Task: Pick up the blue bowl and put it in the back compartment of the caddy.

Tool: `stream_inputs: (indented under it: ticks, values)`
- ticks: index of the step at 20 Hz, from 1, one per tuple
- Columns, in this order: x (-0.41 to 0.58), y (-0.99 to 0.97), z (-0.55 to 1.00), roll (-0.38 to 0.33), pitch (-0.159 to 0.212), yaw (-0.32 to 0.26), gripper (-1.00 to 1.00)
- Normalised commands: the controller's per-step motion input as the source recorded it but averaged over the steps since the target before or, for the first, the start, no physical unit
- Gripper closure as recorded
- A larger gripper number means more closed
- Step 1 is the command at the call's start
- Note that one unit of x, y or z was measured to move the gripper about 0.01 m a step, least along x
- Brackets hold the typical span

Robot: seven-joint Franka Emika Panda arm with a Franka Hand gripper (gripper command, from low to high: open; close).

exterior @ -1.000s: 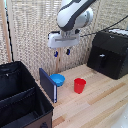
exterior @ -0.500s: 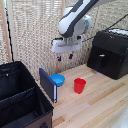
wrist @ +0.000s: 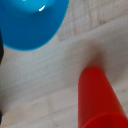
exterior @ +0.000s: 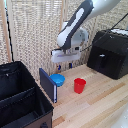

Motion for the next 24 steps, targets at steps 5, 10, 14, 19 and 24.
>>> stream_inputs:
  ticks: [5, 10, 14, 19, 24]
  values:
    - [0.236, -0.17, -0.43, -0.021, 0.011, 0.067, -1.0]
    - [0.27, -0.04, -0.27, -0.036, 0.015, 0.05, 1.0]
    - [0.254, -0.04, -0.16, -0.016, 0.004, 0.048, 1.0]
    - [0.049, 0.0, -0.12, -0.009, 0.004, 0.003, 1.0]
    - [0.022, 0.0, -0.1, -0.007, 0.009, -0.013, 1.0]
